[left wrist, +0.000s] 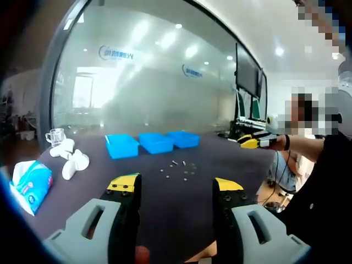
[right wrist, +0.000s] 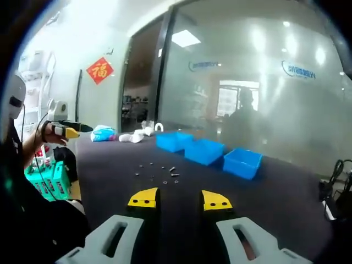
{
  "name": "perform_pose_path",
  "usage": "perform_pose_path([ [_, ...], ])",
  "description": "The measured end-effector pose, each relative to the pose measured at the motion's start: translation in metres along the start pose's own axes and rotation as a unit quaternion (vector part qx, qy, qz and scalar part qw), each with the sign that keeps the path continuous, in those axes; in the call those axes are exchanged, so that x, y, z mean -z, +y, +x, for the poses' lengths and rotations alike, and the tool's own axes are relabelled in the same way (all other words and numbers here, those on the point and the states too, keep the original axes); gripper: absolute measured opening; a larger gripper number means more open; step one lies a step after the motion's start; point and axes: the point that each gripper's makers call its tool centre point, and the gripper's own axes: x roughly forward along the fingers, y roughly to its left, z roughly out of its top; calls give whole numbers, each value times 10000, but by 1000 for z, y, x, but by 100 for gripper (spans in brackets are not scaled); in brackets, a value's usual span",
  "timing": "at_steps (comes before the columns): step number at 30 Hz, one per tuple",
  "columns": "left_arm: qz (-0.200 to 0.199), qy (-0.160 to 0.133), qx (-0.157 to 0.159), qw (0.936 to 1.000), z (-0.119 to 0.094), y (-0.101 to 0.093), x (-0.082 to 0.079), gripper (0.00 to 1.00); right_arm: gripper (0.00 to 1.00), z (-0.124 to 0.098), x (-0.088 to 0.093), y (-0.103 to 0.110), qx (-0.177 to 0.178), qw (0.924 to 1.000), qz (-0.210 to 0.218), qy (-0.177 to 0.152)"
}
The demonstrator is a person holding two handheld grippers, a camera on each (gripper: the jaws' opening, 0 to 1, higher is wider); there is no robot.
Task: Sort the screws, nuts, and washers into the corresponding bins
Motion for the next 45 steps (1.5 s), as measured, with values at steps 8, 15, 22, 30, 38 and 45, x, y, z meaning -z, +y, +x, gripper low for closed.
perform_pose_path([
  [8, -52, -60, -72, 9999, -4, 5, -1, 51, 24, 29, -5, 7, -216, 9988, -100, 424],
  [15, -130, -85, -117, 9998, -8, 9, 3, 51, 23, 57, -13, 25, -507, 9961, -211, 698],
  [22, -229, -61, -194, 9995, -12, 16, 11, 51, 21, 92, -12, 30, -527, 9911, -166, 1214],
  [30, -157, -80, -340, 9993, -23, 27, 9, 51, 21, 132, -12, 32, -727, 9824, 147, 1716],
  [38, -181, -156, -389, 9990, -28, 33, 6, 51, 18, 167, -12, 31, -728, 9655, 307, 2480],
  [45, -188, -197, -392, 9989, -32, 33, 5, 51, 16, 181, 0, 43, -859, 9375, 518, 3332],
])
